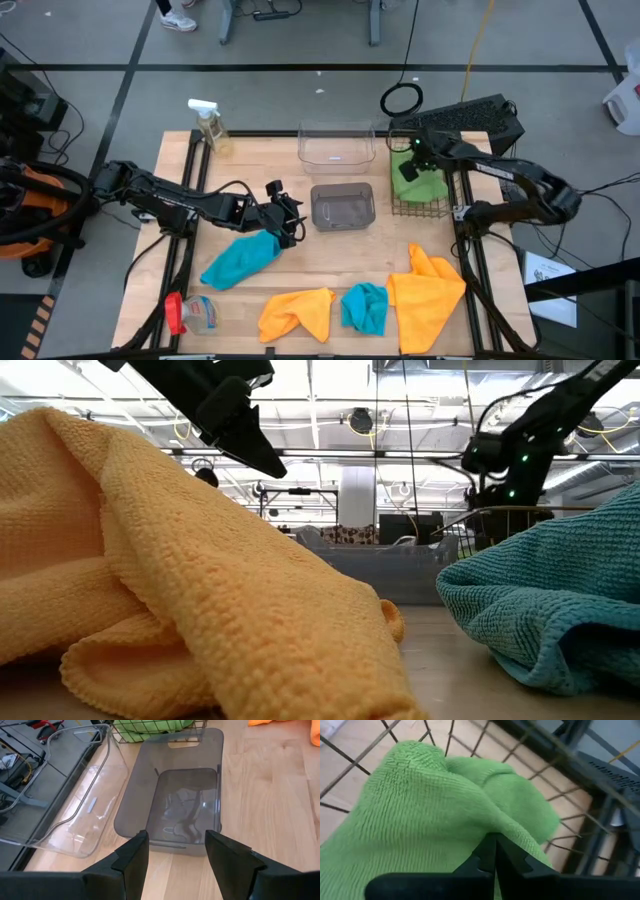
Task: Sort microfiber towel by color & place in baskets
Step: Put the green microfiber towel into the wire basket
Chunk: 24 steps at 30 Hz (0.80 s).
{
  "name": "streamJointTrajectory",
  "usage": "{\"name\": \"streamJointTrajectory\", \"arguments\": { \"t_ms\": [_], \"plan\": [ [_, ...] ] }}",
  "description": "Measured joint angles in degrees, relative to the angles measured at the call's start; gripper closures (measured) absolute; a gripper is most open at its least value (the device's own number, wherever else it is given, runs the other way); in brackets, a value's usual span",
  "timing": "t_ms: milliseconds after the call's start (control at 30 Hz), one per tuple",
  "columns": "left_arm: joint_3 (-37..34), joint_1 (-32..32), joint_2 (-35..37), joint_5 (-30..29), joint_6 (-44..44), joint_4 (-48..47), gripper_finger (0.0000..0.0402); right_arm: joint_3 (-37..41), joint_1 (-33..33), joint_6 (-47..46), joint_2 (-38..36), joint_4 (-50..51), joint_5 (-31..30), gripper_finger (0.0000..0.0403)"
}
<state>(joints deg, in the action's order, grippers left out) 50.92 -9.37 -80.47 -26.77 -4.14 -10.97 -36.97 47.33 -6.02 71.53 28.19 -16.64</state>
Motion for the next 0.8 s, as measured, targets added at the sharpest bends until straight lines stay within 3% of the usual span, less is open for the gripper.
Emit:
{"name": "streamJointTrajectory", "arguments": {
  "t_ms": [200, 333, 633, 800],
  "plan": [
    [0.0, 0.0, 0.0, 0.5, 0.0, 0.0, 0.0201, 0.0, 0.0, -0.3, 7.8, -0.7, 0.0, 0.0403],
    [0.0, 0.0, 0.0, 2.3, 0.0, 0.0, 0.0201, -0.1, 0.0, -0.4, 8.7, -0.3, 0.1, 0.0403],
    [0.0, 0.0, 0.0, 2.6, 0.1, 0.0, 0.0201, 0.0, 0.0, -0.7, -4.4, 2.3, 1.3, 0.0403],
    [0.0, 0.0, 0.0, 2.6, 0.1, 0.0, 0.0201, 0.0, -0.2, -0.8, -10.4, -2.0, 9.6, 0.0403]
  ]
}}
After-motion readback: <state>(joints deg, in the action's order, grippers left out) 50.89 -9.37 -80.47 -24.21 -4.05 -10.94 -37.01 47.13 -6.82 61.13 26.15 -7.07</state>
